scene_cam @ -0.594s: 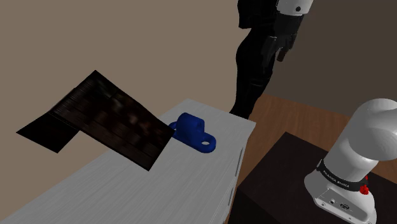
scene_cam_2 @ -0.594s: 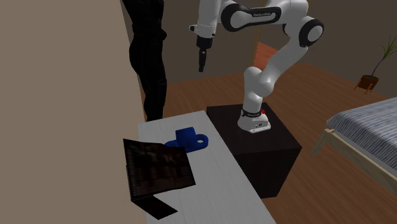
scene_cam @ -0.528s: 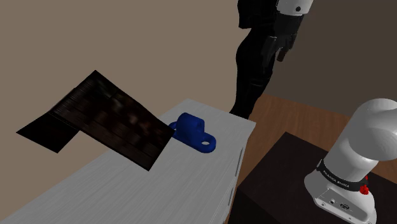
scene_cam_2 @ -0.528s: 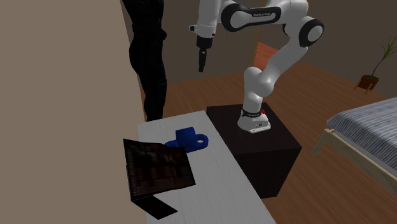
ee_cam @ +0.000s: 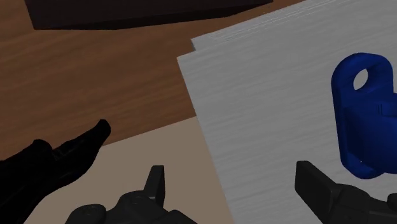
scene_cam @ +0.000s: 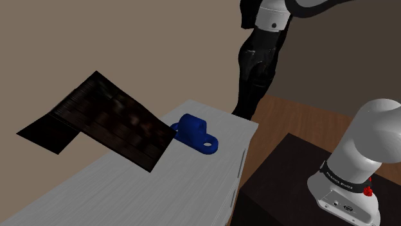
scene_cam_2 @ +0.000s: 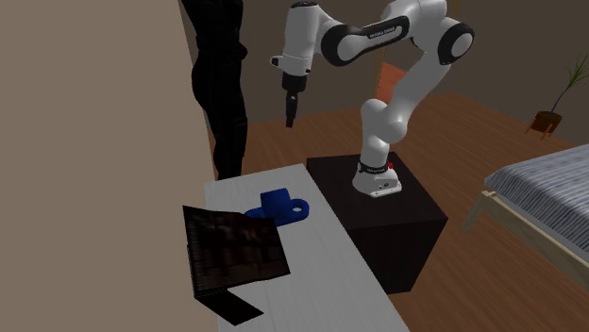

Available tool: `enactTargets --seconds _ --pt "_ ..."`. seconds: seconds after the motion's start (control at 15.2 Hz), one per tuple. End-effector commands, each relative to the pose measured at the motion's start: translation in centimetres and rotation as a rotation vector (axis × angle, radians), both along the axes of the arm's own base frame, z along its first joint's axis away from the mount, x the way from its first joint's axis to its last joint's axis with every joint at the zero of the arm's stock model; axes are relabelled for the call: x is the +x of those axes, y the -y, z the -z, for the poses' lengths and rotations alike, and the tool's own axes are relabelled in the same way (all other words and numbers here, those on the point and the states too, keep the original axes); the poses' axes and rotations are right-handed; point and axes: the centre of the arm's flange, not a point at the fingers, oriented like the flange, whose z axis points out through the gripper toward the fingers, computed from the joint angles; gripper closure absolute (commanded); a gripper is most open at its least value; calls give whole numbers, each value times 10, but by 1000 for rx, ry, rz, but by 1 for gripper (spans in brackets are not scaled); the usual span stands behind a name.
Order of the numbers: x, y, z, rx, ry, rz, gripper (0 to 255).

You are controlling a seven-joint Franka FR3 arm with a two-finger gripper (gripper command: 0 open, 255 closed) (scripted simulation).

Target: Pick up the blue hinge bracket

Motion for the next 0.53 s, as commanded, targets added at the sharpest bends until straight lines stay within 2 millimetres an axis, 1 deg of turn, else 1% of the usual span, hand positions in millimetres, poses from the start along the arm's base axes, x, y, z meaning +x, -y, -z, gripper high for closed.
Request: enactTargets --seconds 0.0,0.46 --pt "10 -17 8 18 7 -12 0" --pt "45 -85 40 76 26 -54 0"
